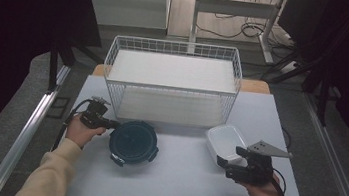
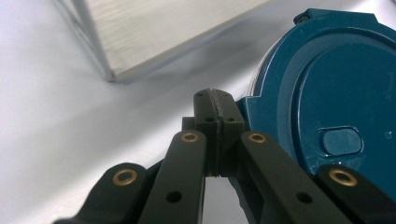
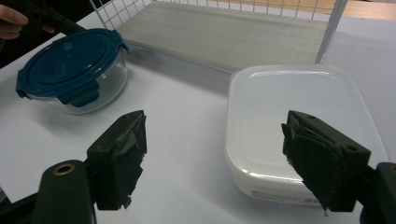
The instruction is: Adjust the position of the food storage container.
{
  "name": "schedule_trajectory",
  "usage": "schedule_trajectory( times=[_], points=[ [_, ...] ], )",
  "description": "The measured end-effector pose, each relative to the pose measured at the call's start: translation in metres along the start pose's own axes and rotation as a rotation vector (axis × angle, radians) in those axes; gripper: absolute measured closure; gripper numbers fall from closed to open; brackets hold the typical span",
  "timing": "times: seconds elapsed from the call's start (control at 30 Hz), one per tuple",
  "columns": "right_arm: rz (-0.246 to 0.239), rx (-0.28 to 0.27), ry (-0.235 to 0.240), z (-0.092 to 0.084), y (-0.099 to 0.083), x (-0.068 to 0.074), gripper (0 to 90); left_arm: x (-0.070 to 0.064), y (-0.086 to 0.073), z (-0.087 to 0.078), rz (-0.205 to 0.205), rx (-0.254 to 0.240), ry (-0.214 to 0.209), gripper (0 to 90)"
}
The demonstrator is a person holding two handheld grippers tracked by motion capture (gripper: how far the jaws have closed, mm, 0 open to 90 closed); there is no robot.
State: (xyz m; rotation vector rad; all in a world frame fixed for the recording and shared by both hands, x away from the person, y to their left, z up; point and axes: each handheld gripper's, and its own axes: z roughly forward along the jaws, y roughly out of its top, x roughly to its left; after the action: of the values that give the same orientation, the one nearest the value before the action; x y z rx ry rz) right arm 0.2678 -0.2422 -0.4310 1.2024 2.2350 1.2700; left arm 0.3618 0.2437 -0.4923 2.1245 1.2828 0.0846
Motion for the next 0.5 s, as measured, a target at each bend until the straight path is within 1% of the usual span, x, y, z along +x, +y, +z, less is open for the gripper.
schedule_trajectory(
  times=[0.13,0.27,0.5],
  points=[
    [0.003,-0.001,0.000,0.000,0.000,0.000,21.5,-0.006,0.000,0.002,0.007,0.004,-0.020,90.0],
    [0.010,-0.004,0.001,-0.001,0.000,-0.001,21.5,-0.015,-0.001,0.004,0.028,0.009,-0.031,90.0],
    [0.006,-0.003,-0.002,0.000,0.000,-0.001,21.5,-0.031,-0.003,0.008,0.068,0.019,-0.055,90.0]
  ],
)
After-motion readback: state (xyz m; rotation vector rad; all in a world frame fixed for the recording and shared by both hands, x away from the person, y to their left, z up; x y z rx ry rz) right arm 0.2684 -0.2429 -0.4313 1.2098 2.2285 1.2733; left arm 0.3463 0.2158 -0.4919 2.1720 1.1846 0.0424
